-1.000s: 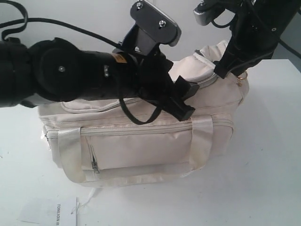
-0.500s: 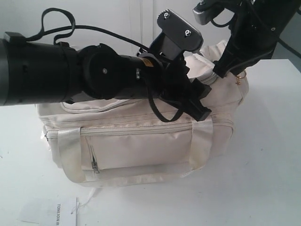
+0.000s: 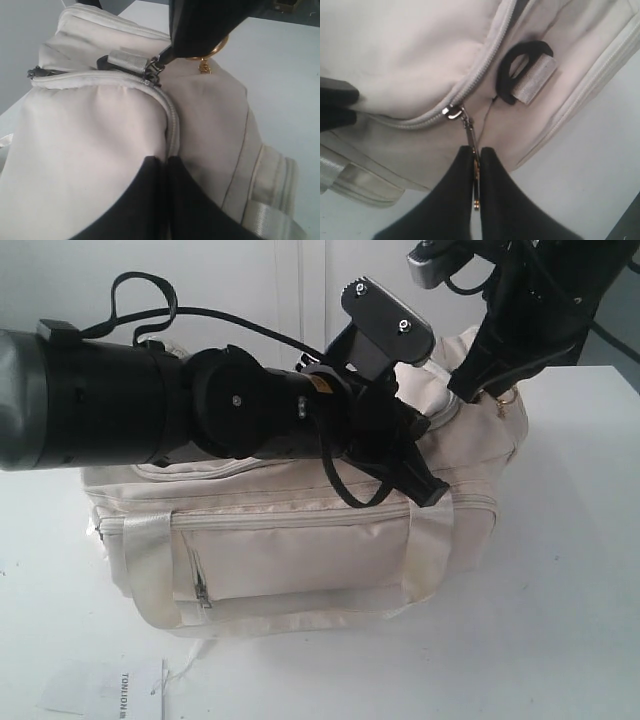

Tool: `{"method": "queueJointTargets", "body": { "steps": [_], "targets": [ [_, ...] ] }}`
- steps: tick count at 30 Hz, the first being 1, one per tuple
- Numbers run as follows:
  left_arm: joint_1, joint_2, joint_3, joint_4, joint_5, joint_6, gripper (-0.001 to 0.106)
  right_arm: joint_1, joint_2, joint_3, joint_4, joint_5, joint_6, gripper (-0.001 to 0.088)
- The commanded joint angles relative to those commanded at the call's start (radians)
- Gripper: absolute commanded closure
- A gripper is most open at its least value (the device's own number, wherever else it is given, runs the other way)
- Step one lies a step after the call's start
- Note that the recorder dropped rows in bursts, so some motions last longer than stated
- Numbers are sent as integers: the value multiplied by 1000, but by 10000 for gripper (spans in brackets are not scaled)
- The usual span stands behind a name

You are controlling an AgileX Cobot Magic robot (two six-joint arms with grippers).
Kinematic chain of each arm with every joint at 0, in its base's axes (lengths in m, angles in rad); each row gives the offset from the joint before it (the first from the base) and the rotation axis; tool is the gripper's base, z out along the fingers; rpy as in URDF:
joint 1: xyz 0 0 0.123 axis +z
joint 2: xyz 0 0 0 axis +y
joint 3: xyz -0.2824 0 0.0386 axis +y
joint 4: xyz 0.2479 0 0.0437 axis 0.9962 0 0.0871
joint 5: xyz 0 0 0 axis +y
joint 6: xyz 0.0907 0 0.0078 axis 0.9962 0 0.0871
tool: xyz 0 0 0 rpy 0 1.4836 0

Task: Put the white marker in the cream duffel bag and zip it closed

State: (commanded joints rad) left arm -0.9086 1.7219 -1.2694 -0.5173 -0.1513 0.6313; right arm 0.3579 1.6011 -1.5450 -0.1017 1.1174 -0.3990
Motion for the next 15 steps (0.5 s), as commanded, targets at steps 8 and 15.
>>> {"method": "queueJointTargets", "body": {
  "steps": [8, 15],
  "targets": [
    [0, 0, 0, 0, 23, 0, 1053, 0, 0, 0, -5, -105, 0, 868],
    [0, 0, 0, 0, 25, 0, 1053, 0, 0, 0, -34, -239, 0, 868]
  ]
}}
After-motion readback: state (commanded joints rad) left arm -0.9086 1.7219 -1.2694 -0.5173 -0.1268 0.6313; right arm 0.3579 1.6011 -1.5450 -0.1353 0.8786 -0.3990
